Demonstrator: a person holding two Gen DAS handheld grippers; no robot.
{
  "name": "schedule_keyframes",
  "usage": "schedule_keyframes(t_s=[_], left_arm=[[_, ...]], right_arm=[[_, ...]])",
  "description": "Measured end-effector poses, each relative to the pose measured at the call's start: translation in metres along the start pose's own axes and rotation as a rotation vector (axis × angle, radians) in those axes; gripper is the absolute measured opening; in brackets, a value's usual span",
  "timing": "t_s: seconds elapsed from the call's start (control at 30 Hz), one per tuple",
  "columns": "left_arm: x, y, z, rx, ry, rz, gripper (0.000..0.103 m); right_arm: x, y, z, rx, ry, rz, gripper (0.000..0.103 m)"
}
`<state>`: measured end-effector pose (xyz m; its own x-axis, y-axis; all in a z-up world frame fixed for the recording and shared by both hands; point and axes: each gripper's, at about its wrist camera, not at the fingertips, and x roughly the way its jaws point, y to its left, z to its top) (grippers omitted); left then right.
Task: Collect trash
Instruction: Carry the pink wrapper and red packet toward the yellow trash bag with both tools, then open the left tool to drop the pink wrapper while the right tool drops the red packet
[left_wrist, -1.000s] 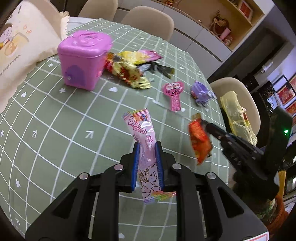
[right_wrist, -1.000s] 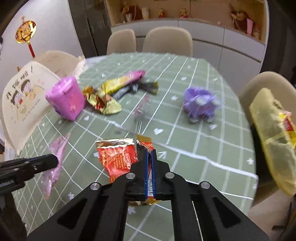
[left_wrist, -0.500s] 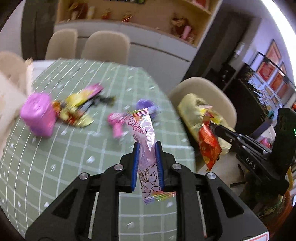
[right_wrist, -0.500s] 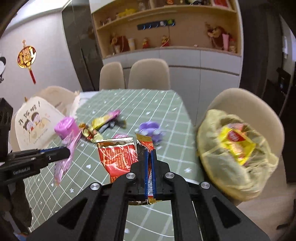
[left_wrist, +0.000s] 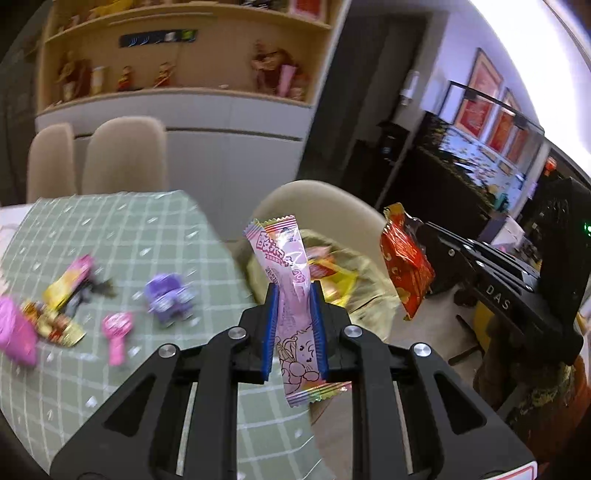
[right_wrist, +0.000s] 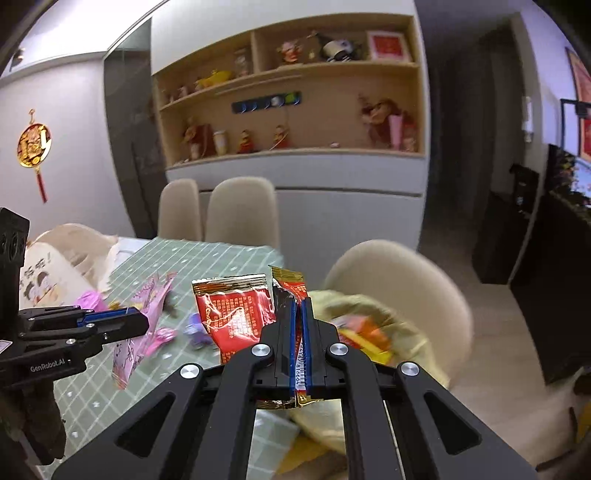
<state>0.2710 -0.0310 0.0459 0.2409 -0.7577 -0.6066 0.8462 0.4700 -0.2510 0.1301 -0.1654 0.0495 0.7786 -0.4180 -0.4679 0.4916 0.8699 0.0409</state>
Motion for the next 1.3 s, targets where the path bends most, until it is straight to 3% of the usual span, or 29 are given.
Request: schedule_keyframes(t_s=[0.27,0.53,0.63,0.7,0.97,1.13,1.3], left_arm=[[0.068,-0.033,0.034,0.005,0.027,-0.107,0.016],[0.151,-0.033,0.037,-0.015,0.106,-0.156,0.016],[0.176,-0.025,0.036,-0.053,0.139,-0.183,0.038],[0.19,-0.017,0.034,-0.078,0.156,-0.187,0.04],[0.189,0.014,0.027,-0.125,0.171,-0.14,0.041],[0.171,0.042,0.014,-0.147,0.171,-0.097,0.042],[0.158,0.072,-0.005,-0.219,0.183,-0.065,0.042]], right_arm=[[-0.004,-0.058,0.011,0.022,-0.027,-0.084,0.005],[0.029,-0.094,0.002,0.04,0.034,-0.128,0.005],[0.046,-0.102,-0.003,0.05,0.065,-0.136,0.005],[0.059,-0.105,-0.006,0.054,0.083,-0.14,0.006],[0.121,-0.099,-0.015,0.071,0.153,-0.108,0.005],[0.172,-0.069,-0.032,0.022,0.22,-0.079,0.005],[0.23,-0.049,-0.076,-0.015,0.419,-0.043,0.005]])
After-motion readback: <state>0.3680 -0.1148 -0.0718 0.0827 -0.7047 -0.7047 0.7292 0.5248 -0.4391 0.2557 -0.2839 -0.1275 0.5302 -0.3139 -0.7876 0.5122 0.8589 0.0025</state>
